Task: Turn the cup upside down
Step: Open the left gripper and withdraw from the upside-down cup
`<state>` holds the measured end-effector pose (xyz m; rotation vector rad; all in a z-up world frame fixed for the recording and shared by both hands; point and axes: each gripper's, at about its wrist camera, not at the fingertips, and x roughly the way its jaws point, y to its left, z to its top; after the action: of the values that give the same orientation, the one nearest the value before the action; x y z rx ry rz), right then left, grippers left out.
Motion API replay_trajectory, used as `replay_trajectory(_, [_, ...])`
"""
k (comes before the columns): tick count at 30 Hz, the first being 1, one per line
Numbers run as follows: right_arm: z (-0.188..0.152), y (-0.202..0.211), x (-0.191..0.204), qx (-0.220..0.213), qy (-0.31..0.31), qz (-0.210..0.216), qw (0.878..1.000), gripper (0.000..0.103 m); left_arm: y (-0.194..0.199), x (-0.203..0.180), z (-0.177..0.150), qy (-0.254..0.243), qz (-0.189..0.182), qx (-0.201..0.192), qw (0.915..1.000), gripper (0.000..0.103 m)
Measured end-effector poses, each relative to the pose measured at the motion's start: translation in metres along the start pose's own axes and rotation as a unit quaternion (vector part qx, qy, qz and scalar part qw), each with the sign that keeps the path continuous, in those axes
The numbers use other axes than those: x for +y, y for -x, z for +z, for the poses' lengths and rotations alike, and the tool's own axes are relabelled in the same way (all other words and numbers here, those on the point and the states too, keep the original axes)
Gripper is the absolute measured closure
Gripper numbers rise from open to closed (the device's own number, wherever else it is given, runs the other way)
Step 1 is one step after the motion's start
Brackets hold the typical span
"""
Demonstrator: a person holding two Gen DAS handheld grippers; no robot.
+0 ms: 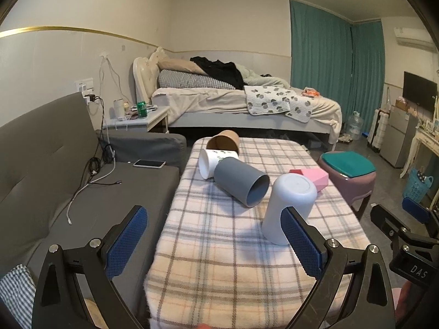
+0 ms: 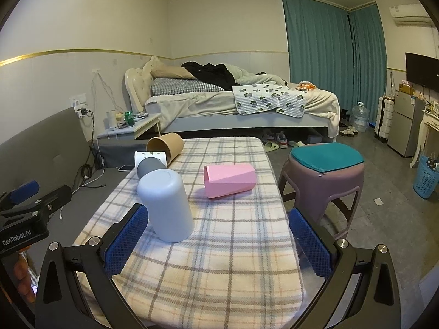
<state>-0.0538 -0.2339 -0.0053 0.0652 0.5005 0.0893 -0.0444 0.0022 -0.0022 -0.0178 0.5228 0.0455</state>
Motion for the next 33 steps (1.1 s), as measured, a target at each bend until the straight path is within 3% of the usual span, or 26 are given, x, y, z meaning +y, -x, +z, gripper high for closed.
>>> replay_trajectory(33, [-0.0038, -0.0022, 0.0007, 0.003, 0.004, -0.002, 1.0, 0.0, -0.0016, -0.0007, -0.0009, -0.003, 0.002, -0.001, 1.0, 0.002])
